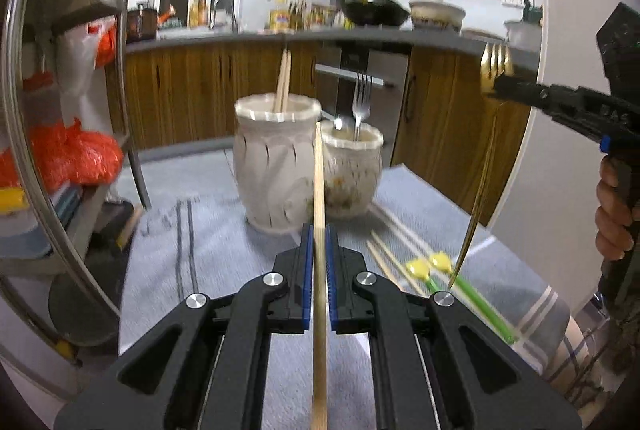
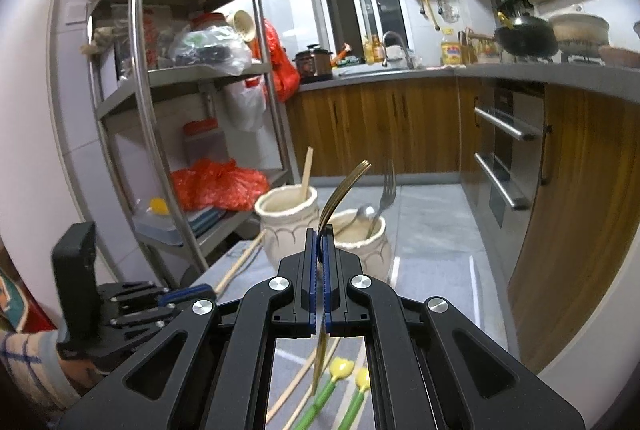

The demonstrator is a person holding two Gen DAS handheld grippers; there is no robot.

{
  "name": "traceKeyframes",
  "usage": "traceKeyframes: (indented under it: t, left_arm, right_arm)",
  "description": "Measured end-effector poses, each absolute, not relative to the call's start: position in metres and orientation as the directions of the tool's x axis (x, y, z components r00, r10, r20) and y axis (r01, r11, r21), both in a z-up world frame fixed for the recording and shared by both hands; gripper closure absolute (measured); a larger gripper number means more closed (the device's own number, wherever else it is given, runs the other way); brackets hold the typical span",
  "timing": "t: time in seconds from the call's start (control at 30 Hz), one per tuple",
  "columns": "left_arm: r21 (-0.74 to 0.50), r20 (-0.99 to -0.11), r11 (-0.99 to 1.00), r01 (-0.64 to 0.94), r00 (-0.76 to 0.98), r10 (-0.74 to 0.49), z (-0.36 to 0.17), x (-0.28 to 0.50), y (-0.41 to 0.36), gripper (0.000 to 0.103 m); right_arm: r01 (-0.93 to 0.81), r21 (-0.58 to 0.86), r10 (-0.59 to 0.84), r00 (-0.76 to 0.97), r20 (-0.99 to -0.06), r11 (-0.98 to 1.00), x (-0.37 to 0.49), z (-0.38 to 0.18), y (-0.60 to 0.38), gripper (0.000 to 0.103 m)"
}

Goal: Organize utensils
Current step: 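Lift the chopstick and gold fork and lower them toward the holder cups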

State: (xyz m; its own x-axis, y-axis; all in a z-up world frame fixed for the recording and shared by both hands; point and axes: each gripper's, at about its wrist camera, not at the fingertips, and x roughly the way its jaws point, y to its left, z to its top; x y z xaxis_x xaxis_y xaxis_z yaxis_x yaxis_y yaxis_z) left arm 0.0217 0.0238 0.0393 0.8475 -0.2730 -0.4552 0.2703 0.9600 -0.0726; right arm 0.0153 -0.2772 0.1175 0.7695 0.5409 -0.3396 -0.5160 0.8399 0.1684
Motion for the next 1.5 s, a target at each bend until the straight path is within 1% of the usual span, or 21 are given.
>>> traceKeyframes:
  t: [0.13, 0.27, 0.4, 0.7, 0.83, 0.93, 1.0, 1.1, 1.23, 1.5]
  left_arm:
    - [-0.078, -0.39, 0.959, 0.271, 0.878, -0.28, 0.06, 0.027, 0.03, 0.097]
    - [-0.1, -0.345, 0.957, 0.271, 0.893, -0.288, 0.081, 0.044, 0.038, 0.097]
    - [-0.096, -0.287, 0.96, 0.263, 0.916, -0.28, 0.102, 0.067, 0.042, 0.097]
    - [-0.205, -0.166, 0.942, 0.267, 0.939, -0.302, 0.14, 0.135, 0.046, 0.097]
    - [-0.249, -0.175, 0.939, 0.236, 0.943, -0.283, 0.136, 0.168, 0.045, 0.097]
    - [-0.263, -0.179, 0.939, 0.22, 0.946, -0.272, 0.129, 0.187, 0.044, 0.097]
    - [-0.266, -0.181, 0.942, 0.207, 0.949, -0.259, 0.123, 0.196, 0.042, 0.097]
    - [-0.232, -0.199, 0.958, 0.166, 0.956, -0.214, 0.11, 0.206, 0.036, 0.097]
    - [-0.229, -0.23, 0.962, 0.151, 0.952, -0.204, 0.09, 0.208, 0.036, 0.097]
    - [-0.174, -0.257, 0.974, 0.147, 0.948, -0.189, 0.072, 0.18, 0.038, 0.097]
  right_arm:
    - [-0.514, 0.146, 0.532, 0.783, -0.323, 0.845, 0.025, 0.129, -0.273, 0.1]
    - [-0.511, 0.127, 0.524, 0.8, -0.292, 0.85, 0.038, 0.144, -0.27, 0.1]
    - [-0.501, 0.143, 0.521, 0.811, -0.267, 0.854, 0.057, 0.158, -0.268, 0.1]
    - [-0.464, 0.141, 0.484, 0.853, -0.192, 0.874, 0.101, 0.18, -0.261, 0.1]
    - [-0.455, 0.138, 0.474, 0.859, -0.193, 0.88, 0.118, 0.175, -0.26, 0.1]
    - [-0.447, 0.138, 0.467, 0.859, -0.209, 0.884, 0.131, 0.165, -0.257, 0.1]
    - [-0.45, 0.148, 0.473, 0.853, -0.22, 0.881, 0.138, 0.155, -0.256, 0.1]
    - [-0.45, 0.152, 0.475, 0.843, -0.252, 0.88, 0.144, 0.14, -0.253, 0.1]
    - [-0.459, 0.157, 0.485, 0.82, -0.304, 0.874, 0.149, 0.12, -0.248, 0.1]
    - [-0.43, 0.2, 0.474, 0.813, -0.338, 0.88, 0.147, 0.094, -0.253, 0.1]
